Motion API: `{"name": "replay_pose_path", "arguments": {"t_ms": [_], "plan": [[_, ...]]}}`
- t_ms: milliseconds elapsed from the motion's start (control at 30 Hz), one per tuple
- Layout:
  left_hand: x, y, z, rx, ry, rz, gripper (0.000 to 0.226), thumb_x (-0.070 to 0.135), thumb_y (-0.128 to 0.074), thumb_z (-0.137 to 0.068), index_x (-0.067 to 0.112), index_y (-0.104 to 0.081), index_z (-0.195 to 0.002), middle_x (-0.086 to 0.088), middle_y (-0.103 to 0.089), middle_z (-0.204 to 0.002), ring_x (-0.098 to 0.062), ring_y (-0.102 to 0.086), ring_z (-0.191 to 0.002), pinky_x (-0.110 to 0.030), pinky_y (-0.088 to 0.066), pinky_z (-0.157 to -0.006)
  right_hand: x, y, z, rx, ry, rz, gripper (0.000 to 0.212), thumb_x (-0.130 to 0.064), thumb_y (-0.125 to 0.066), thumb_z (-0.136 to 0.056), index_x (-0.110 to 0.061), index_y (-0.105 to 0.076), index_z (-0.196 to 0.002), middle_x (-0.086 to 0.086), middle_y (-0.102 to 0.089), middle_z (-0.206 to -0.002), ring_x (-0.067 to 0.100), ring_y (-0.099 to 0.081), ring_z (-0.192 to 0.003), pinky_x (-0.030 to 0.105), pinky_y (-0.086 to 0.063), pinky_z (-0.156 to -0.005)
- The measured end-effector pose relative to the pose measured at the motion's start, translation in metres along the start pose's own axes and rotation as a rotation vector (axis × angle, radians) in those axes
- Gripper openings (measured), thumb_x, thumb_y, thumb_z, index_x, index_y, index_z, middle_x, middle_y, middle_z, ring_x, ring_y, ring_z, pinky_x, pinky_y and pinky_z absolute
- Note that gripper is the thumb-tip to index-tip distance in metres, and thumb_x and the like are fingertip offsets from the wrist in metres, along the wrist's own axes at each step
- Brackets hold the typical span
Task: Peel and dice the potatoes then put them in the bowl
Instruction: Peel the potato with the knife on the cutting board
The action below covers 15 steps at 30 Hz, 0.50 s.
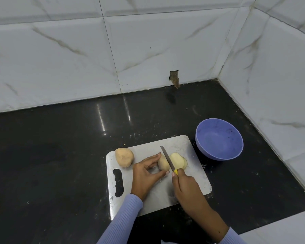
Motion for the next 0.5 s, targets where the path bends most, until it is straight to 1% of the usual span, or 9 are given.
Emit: {"name": "replay_pose_path", "arguments": {"t_ms": [100, 233, 400, 500], "plan": [[0.0002, 0.0005, -0.0004, 0.002, 0.009, 0.003, 0.059, 0.005, -0.086, -0.062, 0.023, -0.065, -0.114, 0.009, -0.065, -0.117, 0.001, -0.061, -0.106, -0.017, -0.049, -0.087, -0.0011, -0.0009, -0.0001, -0.006, -0.004, 0.013, 0.02, -0.031, -0.026, -0.103, -0.019, -0.038, -0.093, -0.007, -0.044, -0.062, 0.008, -0.043, -0.052, 0.02, -0.033, -0.048], [0.001, 0.0003, -0.001, 0.005, 0.023, 0.0, 0.059, 0.005, -0.086, -0.062, 0.025, -0.064, -0.114, 0.01, -0.065, -0.117, 0.001, -0.061, -0.106, -0.015, -0.049, -0.086, -0.0004, -0.0012, -0.0007, -0.015, -0.017, 0.048, 0.021, -0.032, -0.024, -0.103, -0.019, -0.039, -0.096, -0.007, -0.046, -0.065, 0.007, -0.045, -0.056, 0.019, -0.034, -0.048], [0.0012, 0.0002, -0.0009, 0.002, 0.044, 0.001, 0.058, 0.006, -0.086, -0.063, 0.02, -0.065, -0.116, 0.008, -0.065, -0.117, 0.001, -0.062, -0.104, -0.014, -0.049, -0.085, -0.0012, -0.0011, -0.0006, -0.019, -0.041, 0.067, 0.023, -0.033, -0.024, -0.103, -0.019, -0.04, -0.098, -0.008, -0.046, -0.067, 0.007, -0.046, -0.058, 0.019, -0.035, -0.049], [0.0031, 0.0, -0.0013, 0.004, 0.048, 0.009, 0.059, 0.004, -0.085, -0.063, 0.023, -0.064, -0.115, 0.009, -0.065, -0.116, 0.001, -0.061, -0.104, -0.013, -0.048, -0.084, -0.0024, -0.0007, 0.0, -0.021, -0.054, 0.087, 0.022, -0.034, -0.023, -0.103, -0.019, -0.039, -0.097, -0.009, -0.045, -0.067, 0.005, -0.044, -0.056, 0.018, -0.033, -0.048]]}}
Point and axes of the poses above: each hand's wrist, its own z-axis away from the middle knuckle, its own y-axis out of the back of the hand, x = y × z, the point moved 3 cm from there along -z, towards the middle knuckle
